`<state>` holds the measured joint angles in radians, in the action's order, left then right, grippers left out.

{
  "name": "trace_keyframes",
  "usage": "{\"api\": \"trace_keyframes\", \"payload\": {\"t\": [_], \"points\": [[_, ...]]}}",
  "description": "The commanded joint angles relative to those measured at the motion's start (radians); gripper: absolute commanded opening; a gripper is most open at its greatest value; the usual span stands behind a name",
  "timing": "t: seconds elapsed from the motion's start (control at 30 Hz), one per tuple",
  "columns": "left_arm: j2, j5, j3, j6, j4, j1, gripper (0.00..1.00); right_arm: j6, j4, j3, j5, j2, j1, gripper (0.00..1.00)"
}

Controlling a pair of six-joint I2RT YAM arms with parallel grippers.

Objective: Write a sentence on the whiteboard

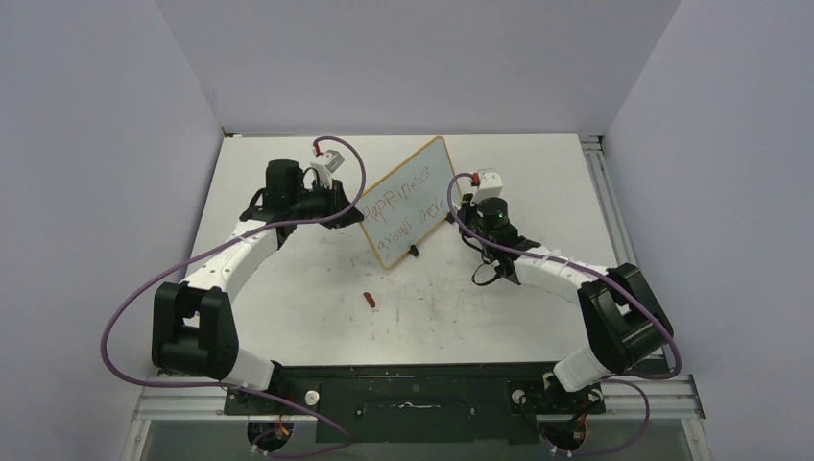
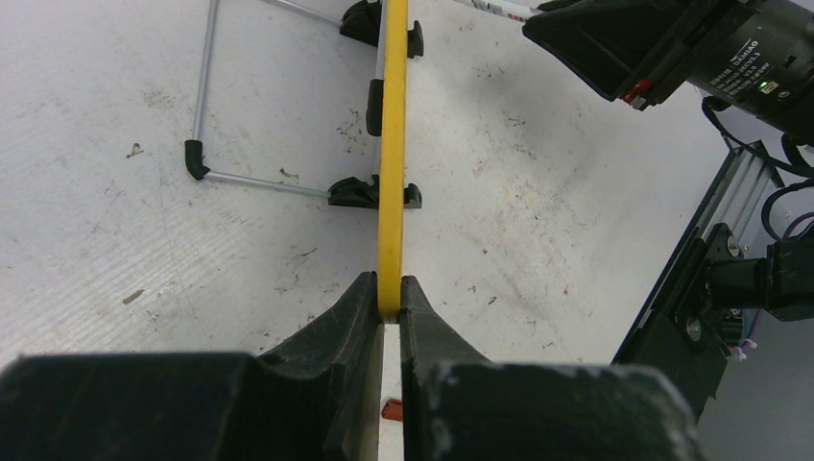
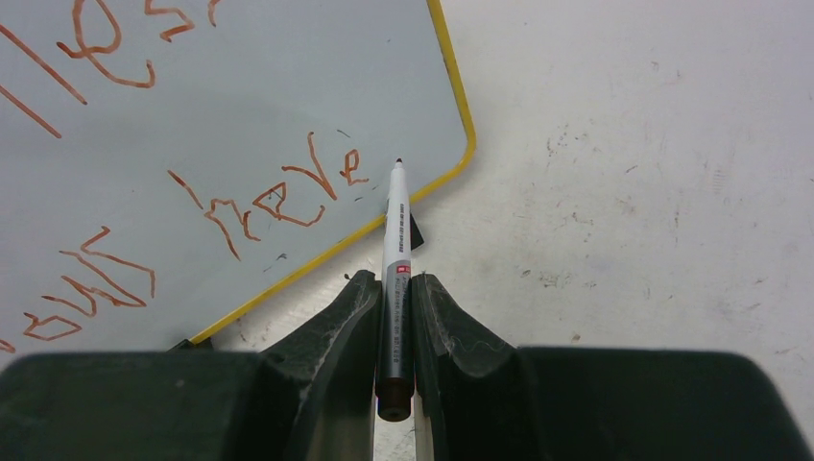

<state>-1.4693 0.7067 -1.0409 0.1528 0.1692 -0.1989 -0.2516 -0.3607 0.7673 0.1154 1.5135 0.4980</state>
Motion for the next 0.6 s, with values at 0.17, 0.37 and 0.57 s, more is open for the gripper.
{"api": "trace_keyframes", "payload": {"t": [0.17, 0.37, 0.57], "points": [[0.01, 0.017, -0.043, 0.008, 0.001, 0.002, 0.0, -0.011, -0.074, 0.026, -0.025, 0.042, -0.004, 0.05], [0.012, 0.017, -0.041, 0.007, 0.003, 0.001, 0.0, -0.01, -0.086, 0.031, -0.033, 0.054, -0.004, 0.05], [0.012, 0.017, -0.043, 0.007, 0.004, 0.002, 0.0, -0.009, -0.093, 0.035, -0.037, 0.067, -0.004, 0.05]]}}
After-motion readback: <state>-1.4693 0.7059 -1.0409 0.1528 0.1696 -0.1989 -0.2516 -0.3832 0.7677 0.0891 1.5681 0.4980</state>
